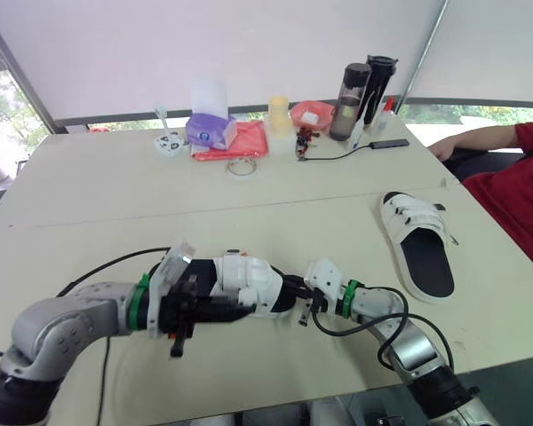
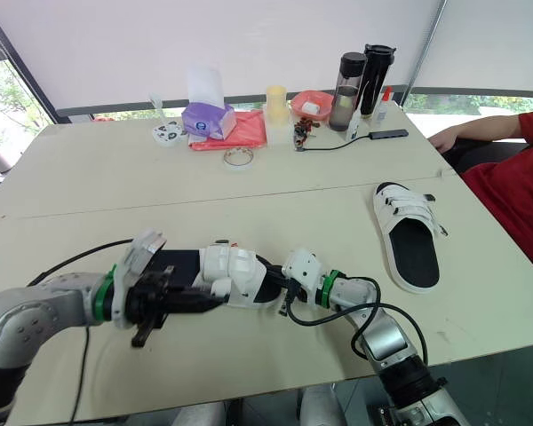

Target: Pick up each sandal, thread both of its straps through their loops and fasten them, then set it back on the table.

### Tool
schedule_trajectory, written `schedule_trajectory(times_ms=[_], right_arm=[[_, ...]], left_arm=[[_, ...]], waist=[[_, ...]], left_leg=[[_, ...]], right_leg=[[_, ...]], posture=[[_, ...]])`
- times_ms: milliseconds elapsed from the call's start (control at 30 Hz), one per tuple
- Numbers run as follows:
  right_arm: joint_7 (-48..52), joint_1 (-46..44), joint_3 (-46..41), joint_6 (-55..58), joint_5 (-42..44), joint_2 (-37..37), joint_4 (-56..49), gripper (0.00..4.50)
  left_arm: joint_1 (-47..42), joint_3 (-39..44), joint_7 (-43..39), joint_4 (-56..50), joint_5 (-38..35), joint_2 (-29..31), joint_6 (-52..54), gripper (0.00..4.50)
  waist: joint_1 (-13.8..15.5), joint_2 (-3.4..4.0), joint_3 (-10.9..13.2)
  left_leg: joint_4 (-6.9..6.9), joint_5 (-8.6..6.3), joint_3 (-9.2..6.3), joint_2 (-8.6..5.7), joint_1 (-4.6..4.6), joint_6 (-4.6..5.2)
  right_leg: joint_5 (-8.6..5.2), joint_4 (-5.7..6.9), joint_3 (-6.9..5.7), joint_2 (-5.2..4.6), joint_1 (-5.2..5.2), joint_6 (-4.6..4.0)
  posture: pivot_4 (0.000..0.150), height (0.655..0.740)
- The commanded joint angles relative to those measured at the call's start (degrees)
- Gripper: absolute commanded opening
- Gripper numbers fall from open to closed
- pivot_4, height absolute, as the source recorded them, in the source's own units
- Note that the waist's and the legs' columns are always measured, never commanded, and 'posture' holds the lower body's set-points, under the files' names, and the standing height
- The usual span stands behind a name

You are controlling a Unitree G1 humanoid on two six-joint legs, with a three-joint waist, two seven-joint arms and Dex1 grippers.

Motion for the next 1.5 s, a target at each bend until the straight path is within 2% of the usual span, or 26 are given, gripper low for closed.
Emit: schedule_trajectory(times_ms=[33,200,333,533,567,700,933,1000,1100,1133,1233,1333,1500], right_arm=[[-0.7,2.4,1.6,3.7,-3.8,-1.0,7.5,0.0],[-1.1,2.3,1.5,3.8,-3.8,-1.0,7.7,0.0],[-1.5,3.0,1.2,3.9,-3.7,-1.3,7.1,0.0],[-1.8,3.1,1.1,4.1,-3.7,-1.3,7.1,0.0],[-1.8,3.2,1.1,4.1,-3.7,-1.3,7.0,0.0],[-1.9,3.4,1.2,4.0,-3.6,-1.2,7.0,0.0],[-1.8,2.5,1.2,3.8,-3.6,-0.9,7.9,0.0],[-1.7,2.8,1.2,3.7,-3.7,-1.2,7.7,0.0],[-1.4,3.3,1.1,3.3,-3.7,-1.7,7.6,0.0],[-1.3,3.3,1.1,3.2,-3.7,-1.8,7.7,0.0],[-1.0,3.2,0.9,2.9,-3.6,-2.1,8.1,0.0],[-0.6,2.8,1.1,2.6,-3.8,-2.0,8.6,0.0],[0.0,2.5,1.4,2.5,-3.8,-1.9,9.0,0.0]], left_arm=[[-3.7,1.3,3.8,3.4,0.8,-2.9,-1.1,0.03],[-6.8,-0.5,6.1,8.5,5.2,-8.0,-2.9,0.03],[-8.7,-0.8,5.2,10.1,5.3,-9.9,-2.0,1.38],[-9.7,1.2,2.9,7.9,4.0,-8.2,-2.0,4.23],[-10.2,1.7,2.4,7.8,3.9,-7.7,-2.2,4.38],[-15.0,2.8,2.8,10.1,7.2,-7.0,-5.7,4.38],[-16.1,-4.9,-8.7,7.9,16.8,0.4,-11.7,4.38],[-14.8,-7.6,-11.4,6.9,22.7,3.4,-16.9,4.38],[-10.3,-11.1,-12.8,6.3,36.5,6.2,-34.8,4.38],[-8.4,-11.4,-13.3,7.2,41.3,6.5,-44.1,4.38],[-3.6,-11.4,-14.8,11.1,51.1,7.7,-66.3,4.38],[-0.9,-9.9,-13.1,16.9,57.1,6.7,-88.0,4.38],[2.4,-9.2,-7.5,24.8,62.0,3.2,-118.9,4.38]], waist=[[0.1,0.0,0.0],[0.1,-0.02,0.0],[0.1,-0.04,0.0],[0.1,-0.01,0.0],[0.1,-0.01,0.0],[0.2,-0.09,-0.1],[-0.1,-0.09,-0.1],[0.0,-0.07,-0.1],[0.0,0.02,-0.1],[0.1,0.03,-0.1],[0.1,0.01,-0.1],[0.2,0.04,-0.1],[0.1,0.21,-0.1]], left_leg=[[0.1,0.0,0.0,-0.01,-0.01,0.0],[0.39,-0.04,-0.03,-0.15,-0.01,-0.06],[0.43,-0.11,-0.09,-0.15,0.0,-0.18],[0.42,-0.03,-0.08,-0.19,0.03,-0.05],[0.43,-0.03,-0.08,-0.2,0.03,-0.05],[0.47,-0.11,-0.13,-0.21,0.05,-0.18],[0.44,-0.1,-0.02,-0.29,0.06,-0.17],[0.44,-0.1,-0.03,-0.28,0.02,-0.16],[0.44,-0.11,-0.01,-0.27,0.03,-0.19],[0.43,-0.12,-0.01,-0.27,0.03,-0.19],[0.41,-0.13,-0.02,-0.23,-0.06,-0.21],[0.36,-0.13,-0.05,-0.2,-0.13,-0.21],[0.22,-0.13,-0.02,-0.18,-0.15,-0.2]], right_leg=[[0.0,0.07,0.0,0.0,0.02,0.0],[-0.04,0.3,0.03,-0.09,0.08,0.05],[-0.08,0.3,0.03,-0.11,0.11,0.12],[-0.01,0.32,0.04,-0.15,0.13,0.01],[-0.01,0.32,0.04,-0.15,0.13,0.01],[-0.1,0.33,0.03,-0.16,0.04,0.14],[-0.05,0.33,0.08,-0.29,0.16,0.06],[-0.04,0.34,0.08,-0.26,0.12,0.05],[-0.05,0.35,0.1,-0.32,0.08,0.05],[-0.05,0.34,0.12,-0.34,0.06,0.05],[-0.05,0.22,0.22,-0.46,-0.11,0.03],[-0.07,0.15,0.22,-0.48,-0.14,0.06],[-0.17,-0.13,0.23,-0.5,-0.08,0.23]], posture=[[0.15,0.74],[0.15,0.74],[0.15,0.74],[0.15,0.74],[0.15,0.74],[0.15,0.74],[0.15,0.74],[0.15,0.74],[0.15,0.74],[0.15,0.74],[0.15,0.74],[0.15,0.74],[0.15,0.74]])
